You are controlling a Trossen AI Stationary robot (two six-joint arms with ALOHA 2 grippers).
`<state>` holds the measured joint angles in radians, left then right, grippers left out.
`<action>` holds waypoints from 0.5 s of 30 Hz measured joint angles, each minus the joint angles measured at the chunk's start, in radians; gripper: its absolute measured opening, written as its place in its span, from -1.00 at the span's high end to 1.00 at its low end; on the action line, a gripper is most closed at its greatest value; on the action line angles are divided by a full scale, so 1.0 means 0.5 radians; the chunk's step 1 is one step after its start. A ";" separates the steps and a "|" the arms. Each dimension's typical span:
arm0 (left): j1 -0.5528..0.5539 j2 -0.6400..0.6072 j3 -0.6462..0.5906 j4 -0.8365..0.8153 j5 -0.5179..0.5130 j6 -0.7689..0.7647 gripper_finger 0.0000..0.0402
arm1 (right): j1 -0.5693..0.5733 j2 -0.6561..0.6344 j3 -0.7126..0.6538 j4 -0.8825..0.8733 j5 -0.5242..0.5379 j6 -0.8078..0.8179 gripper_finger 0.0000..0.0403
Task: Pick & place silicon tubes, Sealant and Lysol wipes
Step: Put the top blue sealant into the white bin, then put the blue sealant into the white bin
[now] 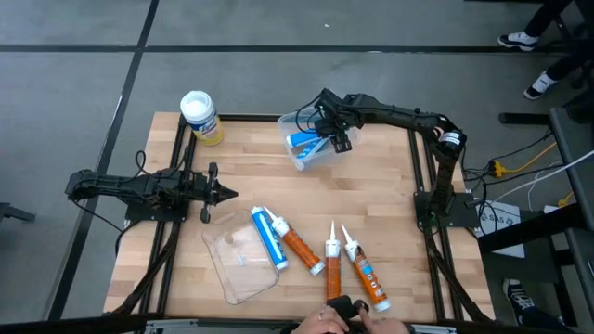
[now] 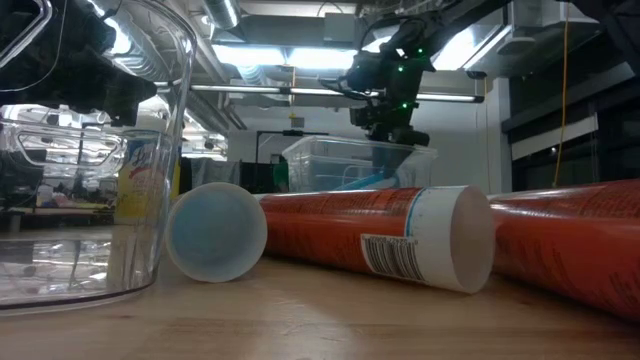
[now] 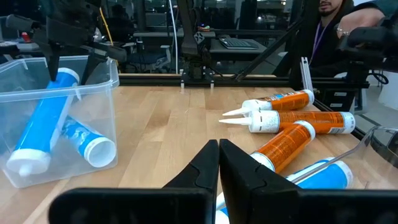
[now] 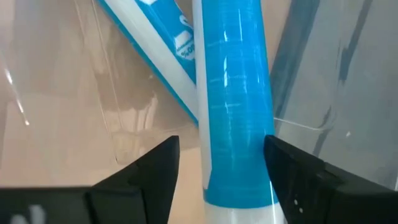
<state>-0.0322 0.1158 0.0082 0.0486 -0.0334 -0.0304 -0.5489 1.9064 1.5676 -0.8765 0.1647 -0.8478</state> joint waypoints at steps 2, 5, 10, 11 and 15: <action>0.001 0.000 0.001 0.000 0.000 -0.001 0.94 | 0.000 0.000 0.016 -0.012 0.000 0.002 -0.12; 0.000 0.000 0.000 -0.001 0.000 -0.001 0.94 | 0.019 0.001 0.062 -0.039 0.001 0.003 -0.11; 0.000 0.000 0.000 0.000 0.000 -0.001 0.96 | 0.060 0.000 0.189 -0.102 0.004 0.022 -0.11; 0.000 0.001 0.000 0.000 0.000 0.000 0.96 | 0.071 0.000 0.206 -0.114 0.004 0.045 -0.11; 0.001 0.000 0.000 0.000 0.000 0.000 0.94 | 0.110 -0.007 0.287 -0.211 -0.053 0.146 -0.11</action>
<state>-0.0319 0.1158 0.0082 0.0485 -0.0334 -0.0306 -0.4941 1.9031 1.7113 -0.9819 0.1380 -0.7751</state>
